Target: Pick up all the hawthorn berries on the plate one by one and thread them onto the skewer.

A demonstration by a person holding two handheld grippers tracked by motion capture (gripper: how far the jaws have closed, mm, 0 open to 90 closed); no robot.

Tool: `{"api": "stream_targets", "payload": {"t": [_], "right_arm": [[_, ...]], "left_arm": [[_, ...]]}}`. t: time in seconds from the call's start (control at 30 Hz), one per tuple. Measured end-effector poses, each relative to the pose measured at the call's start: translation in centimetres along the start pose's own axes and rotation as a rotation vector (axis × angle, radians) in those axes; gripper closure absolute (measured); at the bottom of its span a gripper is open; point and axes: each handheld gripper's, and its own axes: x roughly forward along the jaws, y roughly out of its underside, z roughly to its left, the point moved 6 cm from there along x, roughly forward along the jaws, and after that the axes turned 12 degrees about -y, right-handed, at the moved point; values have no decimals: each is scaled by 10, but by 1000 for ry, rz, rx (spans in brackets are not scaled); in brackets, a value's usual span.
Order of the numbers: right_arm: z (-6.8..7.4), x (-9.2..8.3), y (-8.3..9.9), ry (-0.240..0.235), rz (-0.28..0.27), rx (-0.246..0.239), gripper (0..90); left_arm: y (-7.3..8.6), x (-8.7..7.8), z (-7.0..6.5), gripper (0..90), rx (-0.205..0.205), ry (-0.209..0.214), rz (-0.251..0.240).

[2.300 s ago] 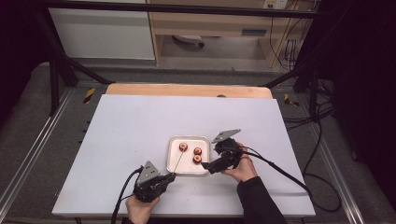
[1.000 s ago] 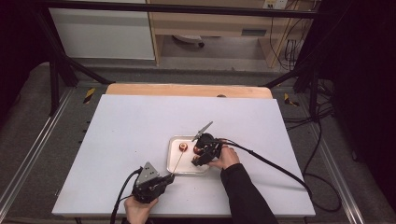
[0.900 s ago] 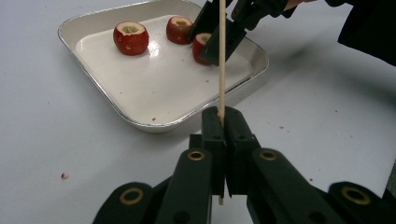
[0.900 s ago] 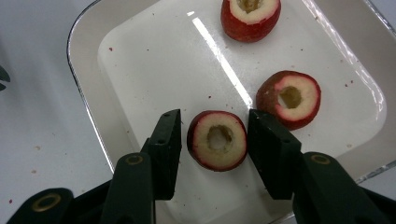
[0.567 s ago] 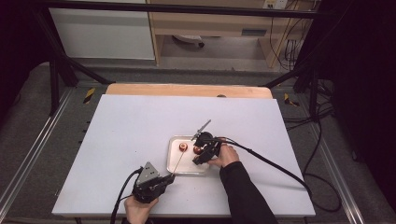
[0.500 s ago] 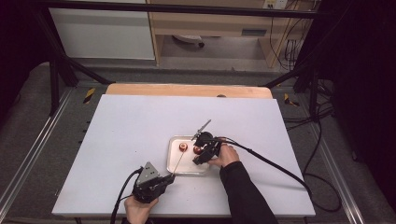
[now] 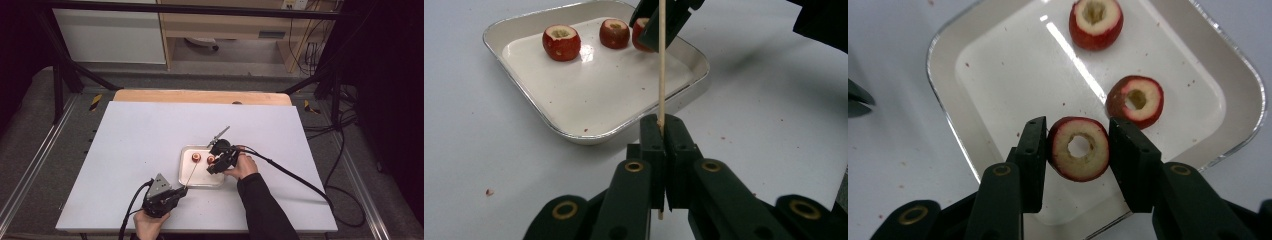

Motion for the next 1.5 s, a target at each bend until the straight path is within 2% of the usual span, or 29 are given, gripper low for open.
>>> {"api": "stream_targets", "payload": {"t": [0.13, 0.27, 0.47, 0.67, 0.77, 0.9, 1.07, 1.23, 1.5], "right_arm": [[6, -16, -5, 7, -111, 14, 609], [13, -32, -8, 10, -250, 31, 609], [15, -54, -6, 7, -469, 96, 609], [13, -69, 0, -39, -708, 161, 610], [14, -72, 2, -54, -793, 186, 610], [17, -75, 2, -84, -903, 201, 610], [22, -78, 1, -97, -989, 197, 610], [26, -80, -1, -104, -1044, 182, 610], [31, -79, -1, -101, -1078, 159, 611]], "left_arm": [[-2, -1, -3, 882, -12, 4, -21], [-4, -1, -6, 882, -32, 6, -37], [-8, 1, -15, 882, -62, 12, -63], [-12, 5, -24, 882, -72, -2, -77], [-14, 7, -28, 882, -88, -6, -95], [-16, 13, -36, 882, -104, -14, -94], [-18, 21, -43, 882, -118, -32, -82], [-21, 23, -47, 882, -135, -31, -86], [-26, 24, -48, 883, -136, -44, -87]]}}
